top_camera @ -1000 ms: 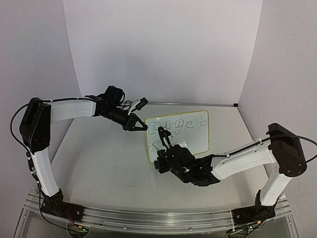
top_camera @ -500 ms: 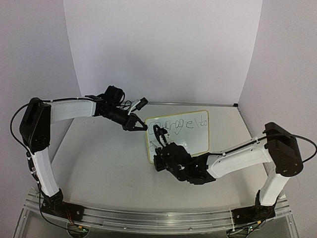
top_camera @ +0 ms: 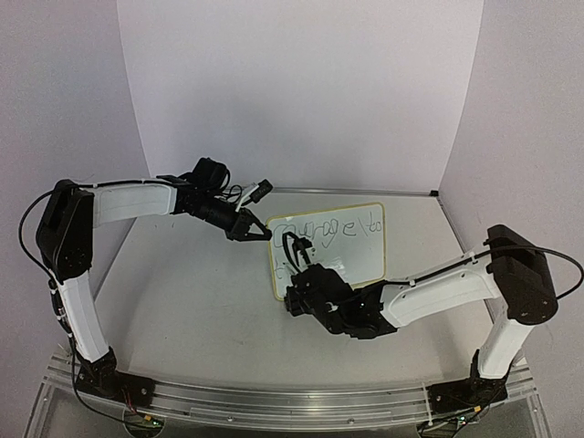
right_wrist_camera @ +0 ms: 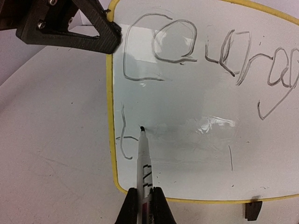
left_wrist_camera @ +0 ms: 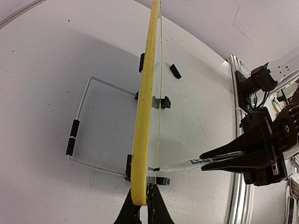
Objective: Write a sentence on the whiteboard
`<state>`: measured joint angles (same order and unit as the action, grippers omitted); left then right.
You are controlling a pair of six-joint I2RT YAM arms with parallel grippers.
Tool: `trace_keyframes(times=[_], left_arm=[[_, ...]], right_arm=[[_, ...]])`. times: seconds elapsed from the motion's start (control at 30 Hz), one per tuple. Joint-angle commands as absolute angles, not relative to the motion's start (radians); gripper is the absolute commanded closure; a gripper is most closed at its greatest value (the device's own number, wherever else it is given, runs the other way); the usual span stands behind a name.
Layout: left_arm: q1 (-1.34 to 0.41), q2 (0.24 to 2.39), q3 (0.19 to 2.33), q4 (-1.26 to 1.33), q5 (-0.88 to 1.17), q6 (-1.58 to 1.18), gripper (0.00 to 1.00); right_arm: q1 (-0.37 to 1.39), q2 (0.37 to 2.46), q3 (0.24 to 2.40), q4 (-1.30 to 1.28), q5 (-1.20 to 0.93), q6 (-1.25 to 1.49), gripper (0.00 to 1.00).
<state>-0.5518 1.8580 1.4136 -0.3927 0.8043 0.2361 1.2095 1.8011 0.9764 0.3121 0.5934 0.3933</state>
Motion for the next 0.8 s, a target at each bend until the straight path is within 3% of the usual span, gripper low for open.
trace_keyframes(times=[0.0, 0.77], left_arm=[[-0.553, 1.830, 1.413, -0.390, 0.688, 0.311, 1.00], [-0.553, 1.825, 1.411, -0.391, 0.686, 0.312, 1.00]], right_arm=[[1.205, 1.820, 0.991, 0.266, 0.620, 0.440, 1.00], [1.205, 1.844, 0.966, 0.230, 0.549, 0.515, 1.00]])
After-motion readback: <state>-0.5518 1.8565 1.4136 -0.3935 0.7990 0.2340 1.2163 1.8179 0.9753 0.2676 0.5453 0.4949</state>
